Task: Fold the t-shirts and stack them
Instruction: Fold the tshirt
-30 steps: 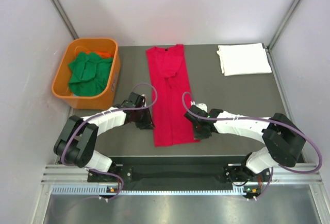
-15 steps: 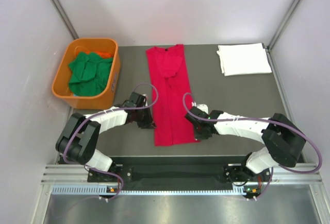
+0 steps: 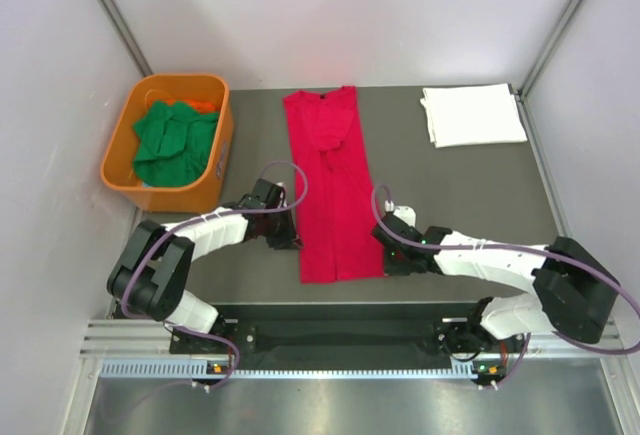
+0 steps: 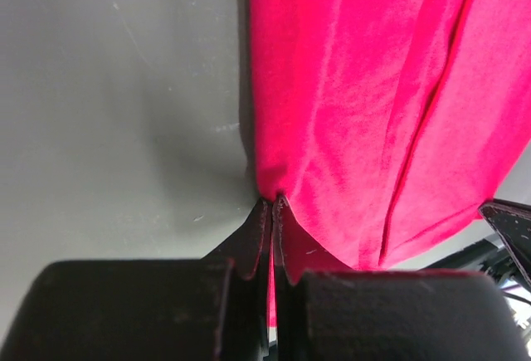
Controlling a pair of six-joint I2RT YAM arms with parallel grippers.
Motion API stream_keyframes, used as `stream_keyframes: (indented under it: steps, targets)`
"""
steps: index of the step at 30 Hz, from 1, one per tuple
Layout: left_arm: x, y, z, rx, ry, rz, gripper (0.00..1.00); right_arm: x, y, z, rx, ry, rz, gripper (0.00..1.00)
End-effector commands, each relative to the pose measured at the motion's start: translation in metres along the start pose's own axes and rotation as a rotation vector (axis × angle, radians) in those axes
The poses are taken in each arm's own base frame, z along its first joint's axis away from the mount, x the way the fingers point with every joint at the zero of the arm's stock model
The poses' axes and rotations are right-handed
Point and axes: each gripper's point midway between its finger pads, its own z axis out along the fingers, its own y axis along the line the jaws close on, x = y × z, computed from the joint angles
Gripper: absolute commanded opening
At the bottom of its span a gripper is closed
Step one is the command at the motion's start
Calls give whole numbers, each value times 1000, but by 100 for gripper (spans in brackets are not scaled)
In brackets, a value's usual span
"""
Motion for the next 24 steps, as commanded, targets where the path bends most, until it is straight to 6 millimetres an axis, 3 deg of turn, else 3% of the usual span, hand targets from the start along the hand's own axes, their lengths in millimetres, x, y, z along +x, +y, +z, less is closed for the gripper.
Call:
stream_keyframes:
  steps: [1,3,8,12,19,24]
  targets:
    - [0,29,-2,-144,-26,11,0,-1,1,-3,-43,-39,51,0]
    - [-2,32,-5,-168,-31,20,0,3,2,-4,-81,-42,83,0]
    - [-8,42,-18,-244,-59,49,0,10,26,-8,-261,-47,199,0]
    - [-11,43,-24,-261,-64,66,0,16,29,-9,-290,-47,247,0]
    - [7,13,-21,-88,28,55,0,19,24,-20,-284,-71,292,0]
    - [10,-1,-28,-15,36,47,21,31,3,-15,-188,-54,290,6]
